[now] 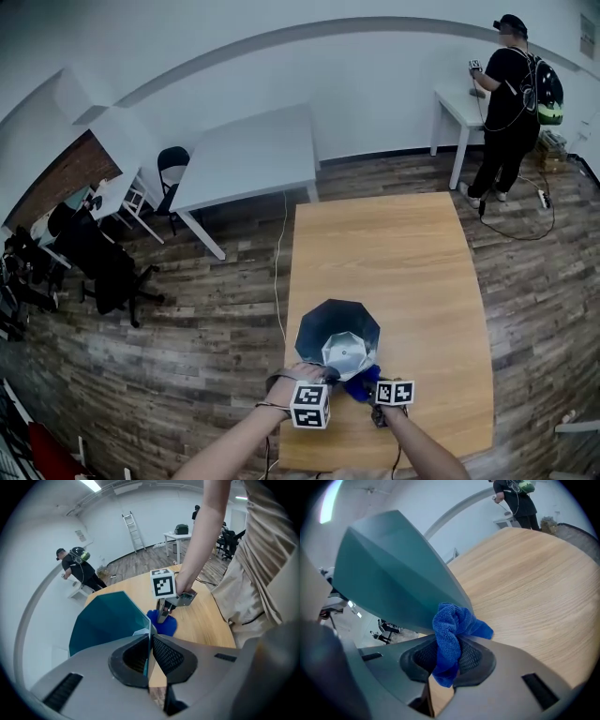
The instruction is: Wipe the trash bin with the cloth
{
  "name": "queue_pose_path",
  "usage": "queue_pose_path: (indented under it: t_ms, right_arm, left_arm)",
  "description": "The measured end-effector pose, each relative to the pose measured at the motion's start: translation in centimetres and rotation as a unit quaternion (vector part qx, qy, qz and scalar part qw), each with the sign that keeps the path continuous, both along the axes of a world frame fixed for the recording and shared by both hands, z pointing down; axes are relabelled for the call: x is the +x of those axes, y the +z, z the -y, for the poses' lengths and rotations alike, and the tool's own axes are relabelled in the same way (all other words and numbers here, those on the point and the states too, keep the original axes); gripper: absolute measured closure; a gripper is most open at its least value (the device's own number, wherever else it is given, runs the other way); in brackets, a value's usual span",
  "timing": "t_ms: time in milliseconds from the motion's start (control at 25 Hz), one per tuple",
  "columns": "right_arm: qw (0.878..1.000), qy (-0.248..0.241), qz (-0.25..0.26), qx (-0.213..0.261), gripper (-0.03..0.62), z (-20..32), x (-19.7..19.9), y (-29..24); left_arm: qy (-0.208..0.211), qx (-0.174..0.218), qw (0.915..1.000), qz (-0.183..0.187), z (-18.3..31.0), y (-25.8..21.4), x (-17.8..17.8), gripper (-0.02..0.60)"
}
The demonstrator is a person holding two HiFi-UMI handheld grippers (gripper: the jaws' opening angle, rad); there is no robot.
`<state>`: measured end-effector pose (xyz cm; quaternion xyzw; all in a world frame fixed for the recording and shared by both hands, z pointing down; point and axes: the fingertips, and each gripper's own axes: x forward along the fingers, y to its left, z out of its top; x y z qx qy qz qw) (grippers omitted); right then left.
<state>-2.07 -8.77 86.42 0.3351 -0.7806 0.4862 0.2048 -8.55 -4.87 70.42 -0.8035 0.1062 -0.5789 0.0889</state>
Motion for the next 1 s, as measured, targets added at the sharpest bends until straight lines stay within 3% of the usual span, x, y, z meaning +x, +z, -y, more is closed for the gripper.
queue_pose_path:
  t_ms: [480,680,1000]
  right_arm:
    - [0.986,0.026,0.145,0.082,0.514,-3.1,0.2,-18.3]
    - [0.985,0.033,0.148,0.082,0.514,-2.7,-0.7,-18.9]
    - [0.991,0.03,0.118,0.055,0.514,-2.4,-1.0,-14.1]
  left_arm:
    - [-0.086,-0.027,0.9959,-0.004,0.6,-0.2,2.8,0.549]
    - [-0.099,-0.035,0.9944,-0.011,0.6,-0.3,3.4,0.549]
    - [-0.09,-0.035,0.9953,-0.01,0.5,-0.2,4.1,0.551]
